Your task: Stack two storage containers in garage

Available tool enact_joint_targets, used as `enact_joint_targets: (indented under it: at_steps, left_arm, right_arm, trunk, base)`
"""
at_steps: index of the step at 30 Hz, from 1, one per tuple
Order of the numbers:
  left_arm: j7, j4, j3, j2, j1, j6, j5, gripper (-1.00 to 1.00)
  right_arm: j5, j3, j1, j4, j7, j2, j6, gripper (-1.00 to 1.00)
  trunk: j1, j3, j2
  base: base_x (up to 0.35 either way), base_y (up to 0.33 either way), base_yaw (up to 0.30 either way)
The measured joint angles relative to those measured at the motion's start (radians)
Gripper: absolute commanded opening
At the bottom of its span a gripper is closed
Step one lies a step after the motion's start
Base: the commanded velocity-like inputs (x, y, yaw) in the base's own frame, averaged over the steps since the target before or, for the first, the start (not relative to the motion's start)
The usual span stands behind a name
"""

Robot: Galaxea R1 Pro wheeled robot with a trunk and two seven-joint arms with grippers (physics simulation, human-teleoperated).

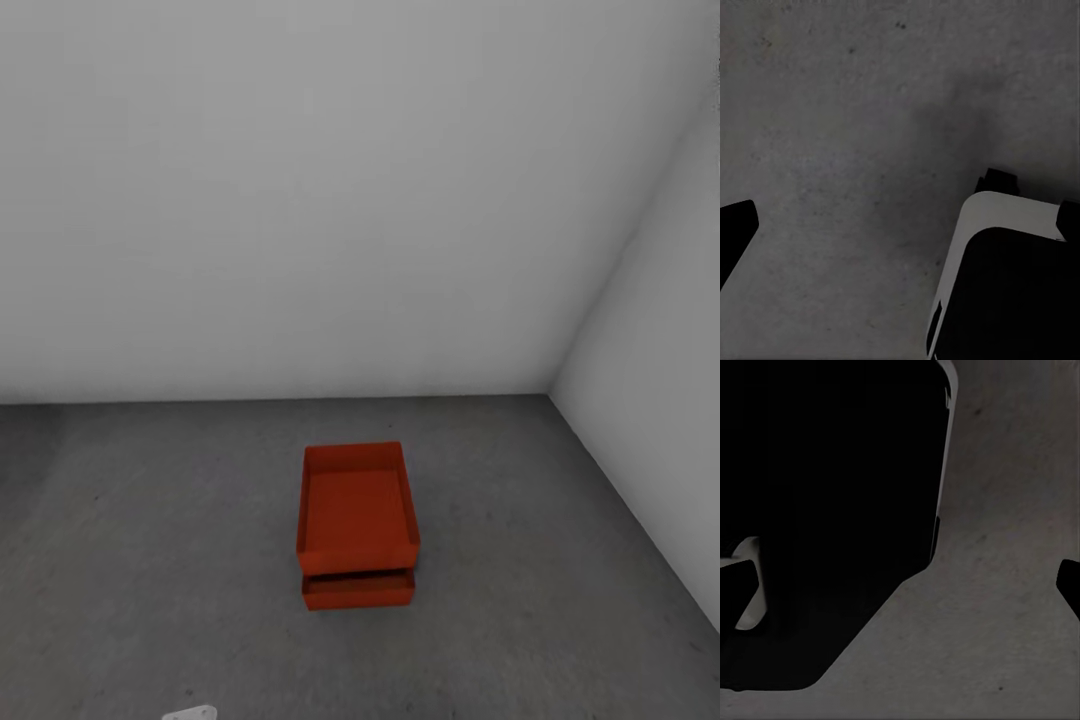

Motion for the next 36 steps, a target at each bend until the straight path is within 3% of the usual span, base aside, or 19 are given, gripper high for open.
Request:
enact_joint_targets:
  at_steps: [32, 36]
  left_arm:
    - [0.0, 0.0, 0.0, -0.002, 0.0, -0.001, -0.001, 1.0]
    - [0.0, 0.001, 0.002, -0.032, 0.0, 0.0, 0.003, 1.0]
  right_arm:
    - [-0.008, -0.002, 0.0, -0.001, -0.017, 0.0, 0.001, 1.0]
    - [-0.009, -0.002, 0.0, -0.001, -0.017, 0.0, 0.001, 1.0]
  trunk:
    - [0.0, 0.052, 0.0]
    - [0.0, 0.058, 0.0]
  base:
    - [0.0, 0.0, 0.0]
    - [0.0, 0.0, 0.0]
